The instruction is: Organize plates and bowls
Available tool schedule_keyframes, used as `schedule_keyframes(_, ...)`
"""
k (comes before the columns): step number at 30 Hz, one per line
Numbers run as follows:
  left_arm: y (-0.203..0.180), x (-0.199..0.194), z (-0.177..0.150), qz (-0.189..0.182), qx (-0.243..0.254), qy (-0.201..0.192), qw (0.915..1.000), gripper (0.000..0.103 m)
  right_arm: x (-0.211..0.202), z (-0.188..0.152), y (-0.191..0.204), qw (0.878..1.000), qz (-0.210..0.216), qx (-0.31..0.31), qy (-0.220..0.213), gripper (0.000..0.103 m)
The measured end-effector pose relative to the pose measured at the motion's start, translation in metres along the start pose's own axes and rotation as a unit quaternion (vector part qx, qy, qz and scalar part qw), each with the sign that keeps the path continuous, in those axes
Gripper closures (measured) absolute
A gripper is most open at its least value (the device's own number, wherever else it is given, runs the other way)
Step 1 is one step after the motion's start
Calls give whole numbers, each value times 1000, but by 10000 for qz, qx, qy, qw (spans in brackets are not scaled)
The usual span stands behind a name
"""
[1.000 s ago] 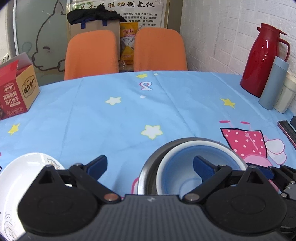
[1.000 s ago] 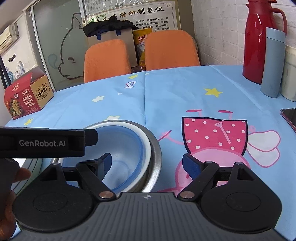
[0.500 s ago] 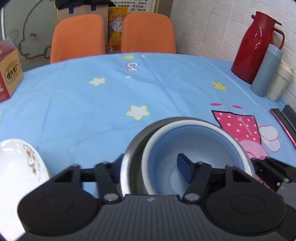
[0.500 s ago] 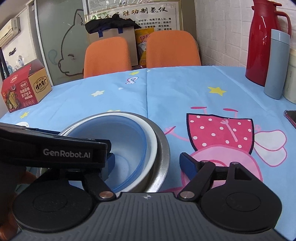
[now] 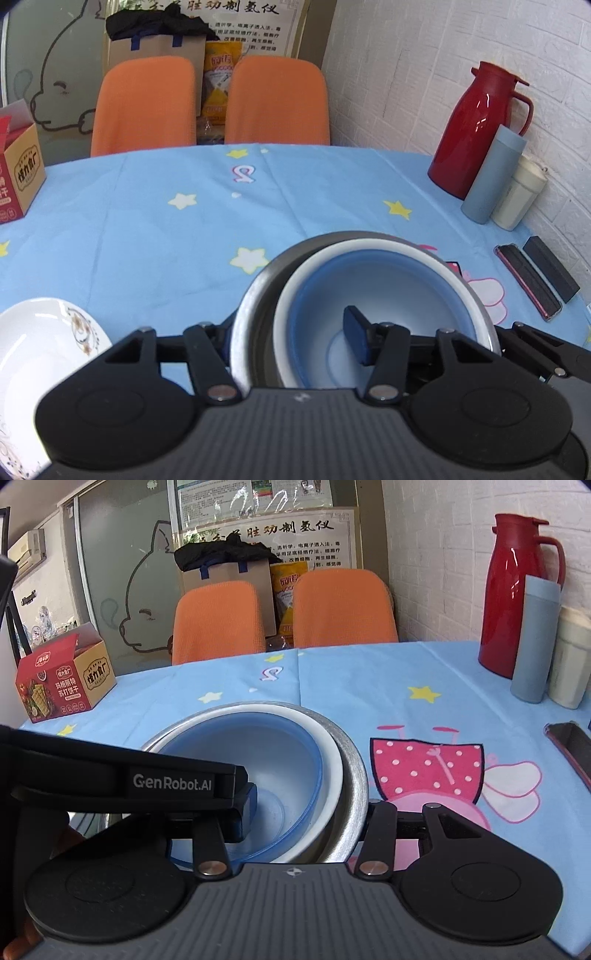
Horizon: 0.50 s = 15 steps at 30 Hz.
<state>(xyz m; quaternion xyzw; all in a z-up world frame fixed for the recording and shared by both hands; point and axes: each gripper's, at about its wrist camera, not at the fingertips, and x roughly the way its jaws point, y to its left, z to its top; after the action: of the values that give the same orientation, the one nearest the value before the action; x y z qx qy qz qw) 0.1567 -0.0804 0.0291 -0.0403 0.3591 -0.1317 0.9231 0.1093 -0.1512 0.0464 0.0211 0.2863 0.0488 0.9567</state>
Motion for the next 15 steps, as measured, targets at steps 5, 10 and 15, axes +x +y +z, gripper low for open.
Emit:
schedule_keyframes(5,18,-29,7,120,-84,-299,9994,50,-13,14,19,9995,123,-190,-240,23)
schedule_keyframes(10,53,-56,11,422,-269,-536,9973,51,-11,28,52,9974,429,-424,-404,23)
schedule_keyframes(15,101,-75,3,883,-568,-541,9930,51,0,31,94,9932,909,-615,-385,23)
